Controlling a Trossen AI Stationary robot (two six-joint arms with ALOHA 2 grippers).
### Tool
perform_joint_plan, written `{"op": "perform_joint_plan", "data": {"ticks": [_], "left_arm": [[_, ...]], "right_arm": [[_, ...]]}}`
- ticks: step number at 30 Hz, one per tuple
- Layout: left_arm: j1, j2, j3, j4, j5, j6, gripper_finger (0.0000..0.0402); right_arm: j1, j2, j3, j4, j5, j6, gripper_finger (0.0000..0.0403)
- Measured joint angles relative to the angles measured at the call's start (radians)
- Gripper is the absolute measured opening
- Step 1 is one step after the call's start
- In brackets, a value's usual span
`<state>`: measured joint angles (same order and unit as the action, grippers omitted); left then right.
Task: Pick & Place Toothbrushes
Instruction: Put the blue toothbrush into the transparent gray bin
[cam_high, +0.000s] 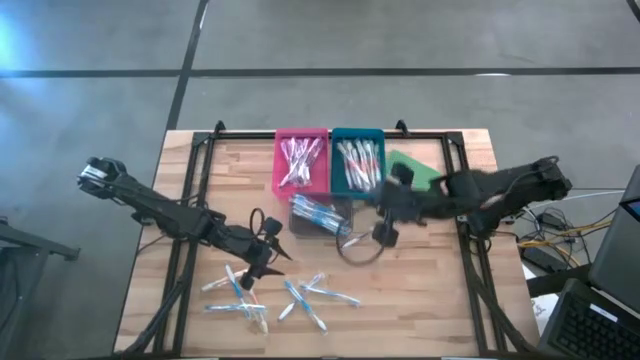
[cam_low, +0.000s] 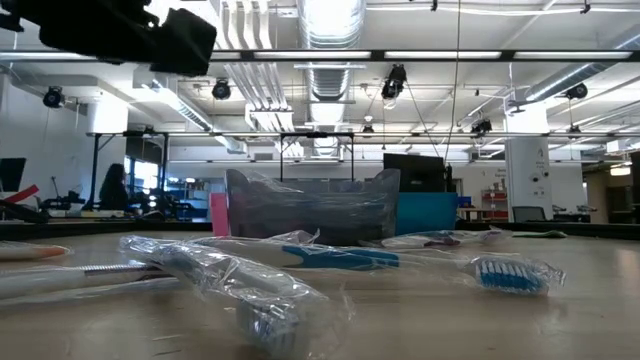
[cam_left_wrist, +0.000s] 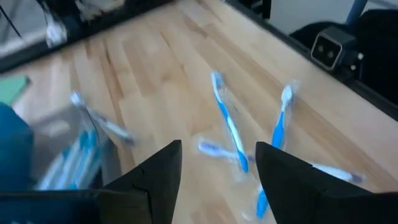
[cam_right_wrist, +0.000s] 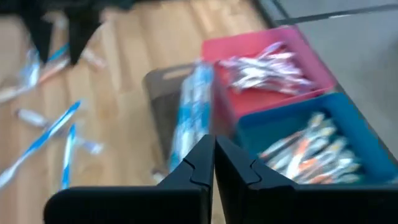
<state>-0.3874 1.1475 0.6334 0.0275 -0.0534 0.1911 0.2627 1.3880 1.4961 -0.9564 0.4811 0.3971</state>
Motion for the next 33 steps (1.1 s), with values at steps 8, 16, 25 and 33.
{"op": "perform_joint_plan", "data": {"ticks": [8, 16, 25, 33], "left_arm": [[-0.031, 0.047, 0.0, -0.084, -0.001, -0.117, 0.0209], [-0.1, 0.245, 0.07, -0.108, 0.0, -0.121, 0.0209], [-0.106, 0.438, 0.217, -0.248, 0.0, -0.096, 0.0209], [-0.106, 0.535, 0.271, -0.281, 0.003, -0.084, 0.0209]], "right_arm": [[0.137, 0.031, -0.103, 0.023, 0.064, 0.062, 0.0009], [0.15, 0.032, -0.195, 0.017, 0.101, 0.08, 0.0009], [0.149, 0.032, -0.199, 0.019, 0.099, 0.083, 0.0008], [0.149, 0.031, -0.198, 0.019, 0.099, 0.082, 0.0008]]}}
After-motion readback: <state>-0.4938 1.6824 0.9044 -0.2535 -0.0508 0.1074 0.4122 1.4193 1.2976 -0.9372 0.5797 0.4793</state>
